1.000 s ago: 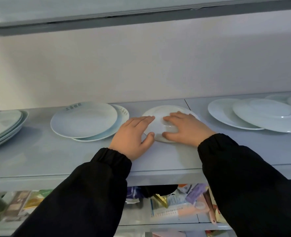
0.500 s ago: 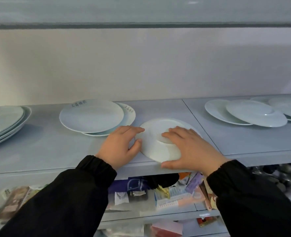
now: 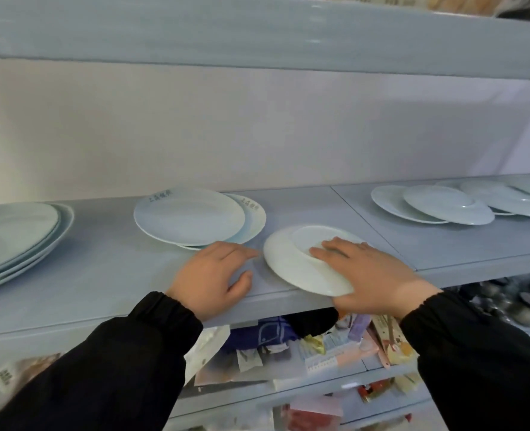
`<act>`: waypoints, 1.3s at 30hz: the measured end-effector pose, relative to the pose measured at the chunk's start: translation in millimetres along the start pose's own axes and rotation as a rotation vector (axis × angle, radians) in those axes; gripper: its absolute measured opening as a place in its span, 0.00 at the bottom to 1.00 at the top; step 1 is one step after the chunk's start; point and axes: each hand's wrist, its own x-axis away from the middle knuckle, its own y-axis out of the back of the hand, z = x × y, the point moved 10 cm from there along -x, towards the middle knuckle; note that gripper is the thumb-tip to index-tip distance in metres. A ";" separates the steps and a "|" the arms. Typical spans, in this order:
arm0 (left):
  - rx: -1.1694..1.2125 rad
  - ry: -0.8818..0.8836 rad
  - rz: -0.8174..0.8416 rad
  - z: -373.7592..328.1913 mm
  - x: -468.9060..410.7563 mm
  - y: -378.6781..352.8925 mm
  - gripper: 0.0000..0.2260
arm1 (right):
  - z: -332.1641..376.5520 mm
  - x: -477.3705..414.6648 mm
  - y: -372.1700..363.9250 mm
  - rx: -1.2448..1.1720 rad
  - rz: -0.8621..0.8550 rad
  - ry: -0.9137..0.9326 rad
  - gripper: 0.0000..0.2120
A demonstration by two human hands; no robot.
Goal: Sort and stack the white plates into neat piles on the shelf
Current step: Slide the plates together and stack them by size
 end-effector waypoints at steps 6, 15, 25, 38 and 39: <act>-0.027 0.014 -0.001 22.1 23.5 15.2 0.19 | -6.1 -10.8 55.0 -0.057 -0.285 -0.050 0.27; -0.078 0.156 -0.011 68.9 67.4 38.5 0.20 | -35.2 -3.9 112.3 -0.717 -0.902 -0.399 0.18; -0.083 0.337 -0.034 97.6 82.0 47.2 0.22 | 2.6 -107.2 12.6 -1.905 -0.789 -0.650 0.20; -0.107 0.347 -0.047 98.9 81.9 45.0 0.22 | 23.6 -135.2 -12.5 -1.678 -0.687 -0.461 0.16; -0.107 0.350 -0.048 99.4 82.4 45.0 0.21 | 23.2 -133.8 -10.8 -1.601 -0.687 -0.469 0.18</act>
